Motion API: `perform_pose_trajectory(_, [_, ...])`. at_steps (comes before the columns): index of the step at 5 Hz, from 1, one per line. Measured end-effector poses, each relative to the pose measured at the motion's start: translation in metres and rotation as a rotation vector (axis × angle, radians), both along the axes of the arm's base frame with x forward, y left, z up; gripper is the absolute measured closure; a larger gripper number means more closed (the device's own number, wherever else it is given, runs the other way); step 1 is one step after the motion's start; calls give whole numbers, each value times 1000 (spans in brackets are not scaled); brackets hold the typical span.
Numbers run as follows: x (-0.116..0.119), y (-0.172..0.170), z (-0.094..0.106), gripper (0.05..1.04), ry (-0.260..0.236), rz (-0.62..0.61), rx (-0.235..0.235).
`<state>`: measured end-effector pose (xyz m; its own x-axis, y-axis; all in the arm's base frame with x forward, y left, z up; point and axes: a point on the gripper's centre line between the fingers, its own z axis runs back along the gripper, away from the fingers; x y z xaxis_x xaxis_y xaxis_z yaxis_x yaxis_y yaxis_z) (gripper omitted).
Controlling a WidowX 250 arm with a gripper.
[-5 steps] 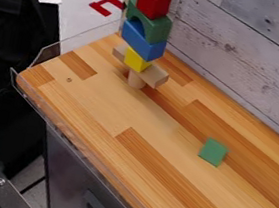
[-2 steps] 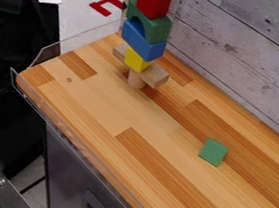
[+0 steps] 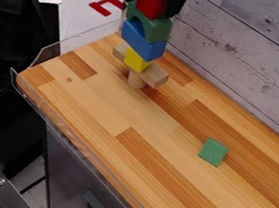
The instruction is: Putting the red cube to the right of the table
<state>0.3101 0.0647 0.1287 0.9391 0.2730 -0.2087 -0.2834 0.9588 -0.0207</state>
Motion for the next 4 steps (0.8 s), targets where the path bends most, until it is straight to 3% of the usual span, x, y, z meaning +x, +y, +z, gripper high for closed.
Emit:
perform_pose_trajectory(1, [1,0,-7,389,13,2,-4])
perform_pose_trajectory(2, [1,0,-7,491,14,9,-6])
perform_pose_trajectory(4, [0,0,-6,492,26,17,0])
